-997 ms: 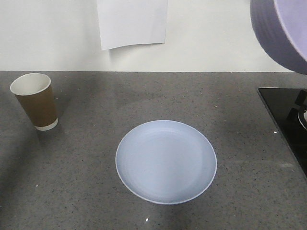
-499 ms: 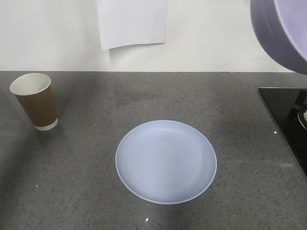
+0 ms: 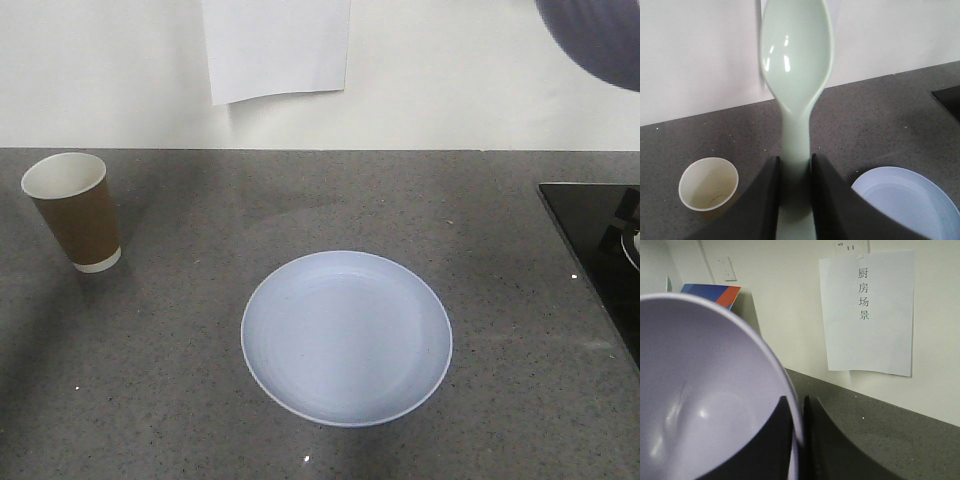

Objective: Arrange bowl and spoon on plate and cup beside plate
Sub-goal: 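Lower the lavender bowl onto the plate with the right gripper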

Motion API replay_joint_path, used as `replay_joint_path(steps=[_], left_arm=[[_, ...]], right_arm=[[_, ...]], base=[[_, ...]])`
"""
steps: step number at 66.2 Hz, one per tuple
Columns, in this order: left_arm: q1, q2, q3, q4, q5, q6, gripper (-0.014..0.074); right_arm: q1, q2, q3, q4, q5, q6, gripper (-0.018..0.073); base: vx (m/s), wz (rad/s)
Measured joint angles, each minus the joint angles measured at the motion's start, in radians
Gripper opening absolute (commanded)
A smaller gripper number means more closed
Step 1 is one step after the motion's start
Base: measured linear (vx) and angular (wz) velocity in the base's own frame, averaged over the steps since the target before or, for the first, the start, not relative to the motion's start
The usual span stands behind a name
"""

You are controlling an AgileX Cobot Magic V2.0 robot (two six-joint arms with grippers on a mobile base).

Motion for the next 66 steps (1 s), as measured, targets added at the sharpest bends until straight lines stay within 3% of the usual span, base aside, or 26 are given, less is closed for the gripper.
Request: replay_joint_path(steps=[7,15,24,37,55,66], left_arm=[[0.0,0.0,0.0,0.0,0.0,0.0,-0.0006],[0.0,0.0,0.0,0.0,0.0,0.0,-0.0006],[0.0,0.0,0.0,0.0,0.0,0.0,-0.0006],[0.0,0.0,0.0,0.0,0.0,0.0,-0.0006],[0.0,0.0,0.0,0.0,0.0,0.0,-0.0006],[0.0,0.0,0.0,0.0,0.0,0.0,-0.0006]], right_arm=[[0.044,0.082,0.0,0.002,-0.01,-0.014,-0.0005],[0.174,0.186,-0.015,-0.049,-0.022,-0.049,-0.0005],[0.368,0.311,-0.068,-0.225,-0.053,-0.051,-0.0005],[0.564,0.475,-0.081,-0.517,-0.06,0.005,-0.0005],[0.712,0.662,-0.081,-0.707,-0.134,0.062,-0.0001],[0.756,0.725,-0.081,-0.824,-0.22,0.127,0.0004]], base=[[0.0,0.0],[0.0,0.0],[0.0,0.0],[0.0,0.0],[0.0,0.0],[0.0,0.0]])
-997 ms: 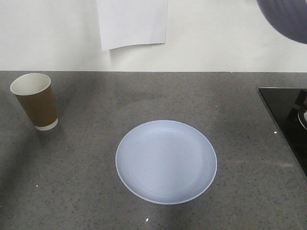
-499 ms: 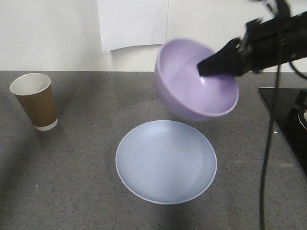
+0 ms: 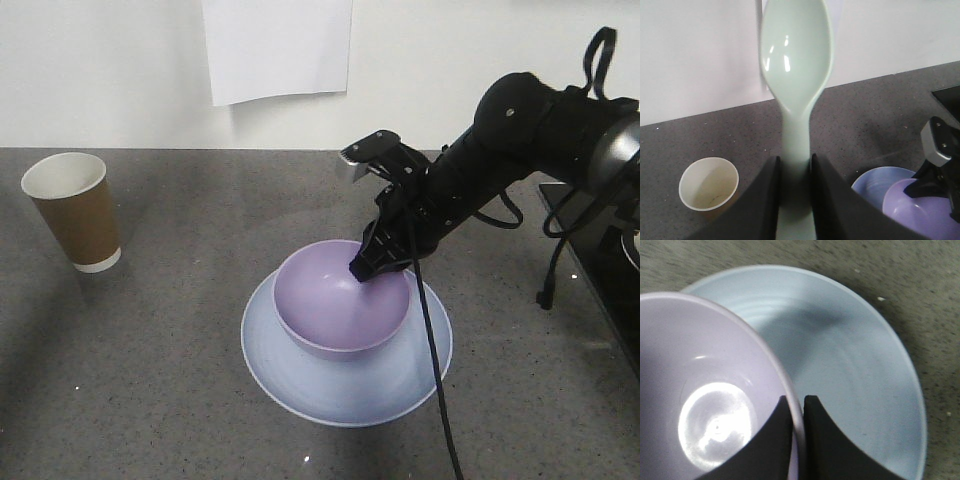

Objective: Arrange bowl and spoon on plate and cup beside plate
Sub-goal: 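Lower the lavender bowl onto the plate with the right gripper, then open the right gripper and lift it away from the bowl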

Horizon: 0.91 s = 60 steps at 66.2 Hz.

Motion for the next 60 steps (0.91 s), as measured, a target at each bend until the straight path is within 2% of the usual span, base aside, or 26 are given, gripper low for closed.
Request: replay_joint_path(steps=[10,20,44,60], left_arm=[[0.0,0.0,0.0,0.0,0.0,0.0,-0.0006],[0.0,0.0,0.0,0.0,0.0,0.0,-0.0006],[0.0,0.0,0.0,0.0,0.0,0.0,-0.0006],[0.0,0.0,0.0,0.0,0.0,0.0,-0.0006]], right_arm=[[0.006,0.03,0.0,-0.048,-0.018,0.018,0.002],[0.007,0.038,0.0,-0.056,-0.029,0.02,0.0086],[0.007,0.038,-0.002,-0.047,-0.065,0.028,0.0415],[0.008,-0.028,-0.062,-0.065,-0.086,0.092,0.0433]], base=[[0.0,0.0],[0.0,0.0],[0.0,0.0],[0.0,0.0]])
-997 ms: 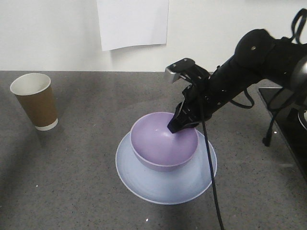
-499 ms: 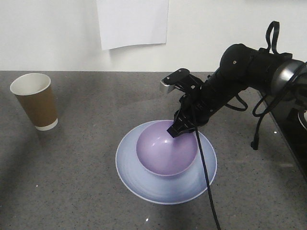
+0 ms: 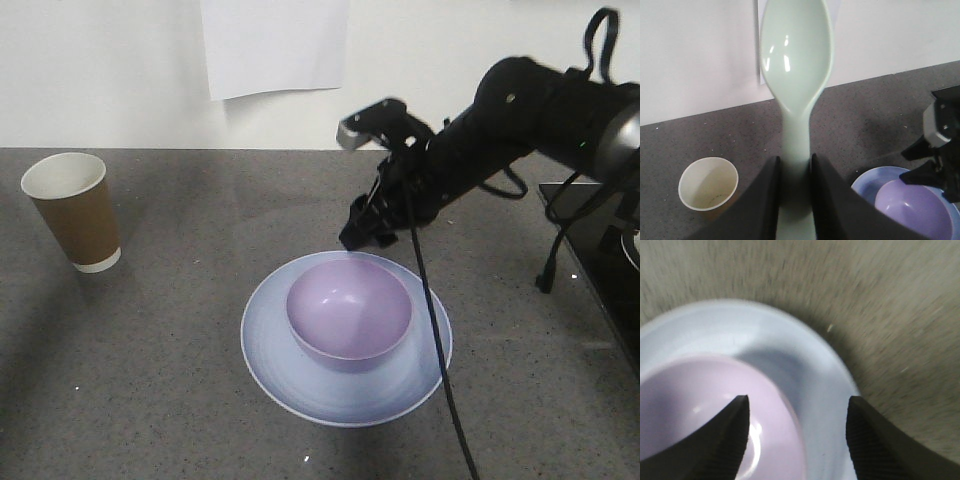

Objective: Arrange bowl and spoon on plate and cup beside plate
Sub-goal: 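Open the right gripper and lift it away from the bowl, then move the held pale green spoon over the bowl with the left gripper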

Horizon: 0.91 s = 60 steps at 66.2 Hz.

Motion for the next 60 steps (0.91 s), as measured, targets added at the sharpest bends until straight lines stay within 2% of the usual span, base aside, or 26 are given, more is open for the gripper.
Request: replay_joint_path(steps=[7,14,23,29,41,45,54,60], left_arm=[[0.0,0.0,0.0,0.0,0.002,0.0,-0.0006],[0.0,0.0,0.0,0.0,0.012,0.0,-0.0006],[0.0,0.008,0.0,-0.034,0.026,0.0,-0.0006],[0.0,0.032,0.0,-0.095,0.036,0.03,-0.0006],[-0.003,0.13,0.0,-0.293,0.073,0.118,-0.0007],[-0.018,0.176,0.0,-0.336,0.071,0.141,-0.0007],[-0.093,0.267,0.0,-0.351,0.07,0.164,-0.0007],[-0.172,0.33,0.0,-0.352,0.07,0.166,-0.0007]], right_arm=[[0.0,-0.084,-0.068,-0.02,0.0,0.047,0.0407],[0.0,-0.194,-0.118,-0.034,0.001,0.081,0.0319],[0.0,-0.348,-0.13,-0.048,0.001,0.094,0.0124],[0.0,-0.47,-0.13,-0.062,0.001,0.096,-0.0016],[0.0,-0.712,-0.078,-0.14,0.001,0.151,-0.0009],[0.0,-0.795,-0.045,-0.172,0.001,0.183,-0.0008],[0.0,-0.975,0.084,-0.292,0.002,0.276,-0.0006],[0.0,-1.065,0.191,-0.379,0.005,0.325,-0.0006]], base=[[0.0,0.0],[0.0,0.0],[0.0,0.0],[0.0,0.0],[0.0,0.0],[0.0,0.0],[0.0,0.0],[0.0,0.0]])
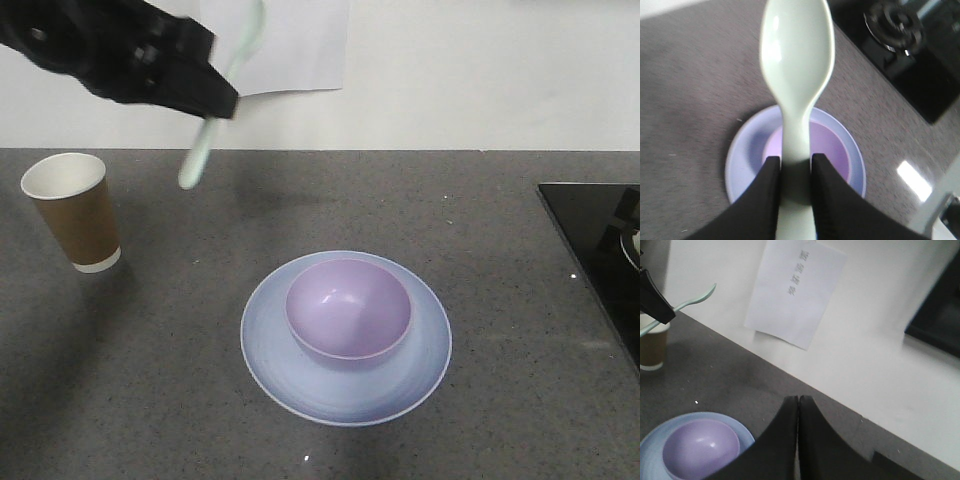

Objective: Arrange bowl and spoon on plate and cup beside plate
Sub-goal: 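Move the held pale green spoon over the bowl with the left gripper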

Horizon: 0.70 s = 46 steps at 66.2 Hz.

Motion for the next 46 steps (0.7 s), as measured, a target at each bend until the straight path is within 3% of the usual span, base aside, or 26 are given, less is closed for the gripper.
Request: replay_joint_path(steps=[15,22,30,46], left_arm=[[-0.191,0.157,0.0,0.138,-0.003,-0.039,-0.0007],[-0.251,0.211,0.0,0.182,-0.003,-0.056,-0.0007],[-0.292,0.258,0.0,0.212,-0.01,-0.074,-0.0007],[-0.3,0.295,0.0,0.263,-0.012,-0.139,-0.0007]], right_arm=[[0.0,-0.137,0.205,-0.149,0.009,0.115,-0.0006],[0.0,-0.164,0.268,-0.182,0.01,0.147,-0.0006],[0.0,-0.171,0.315,-0.197,0.012,0.163,-0.0006],[0.0,-0.171,0.353,-0.212,0.011,0.168,-0.0006]], base=[[0.0,0.0],[0.0,0.0],[0.0,0.0],[0.0,0.0]])
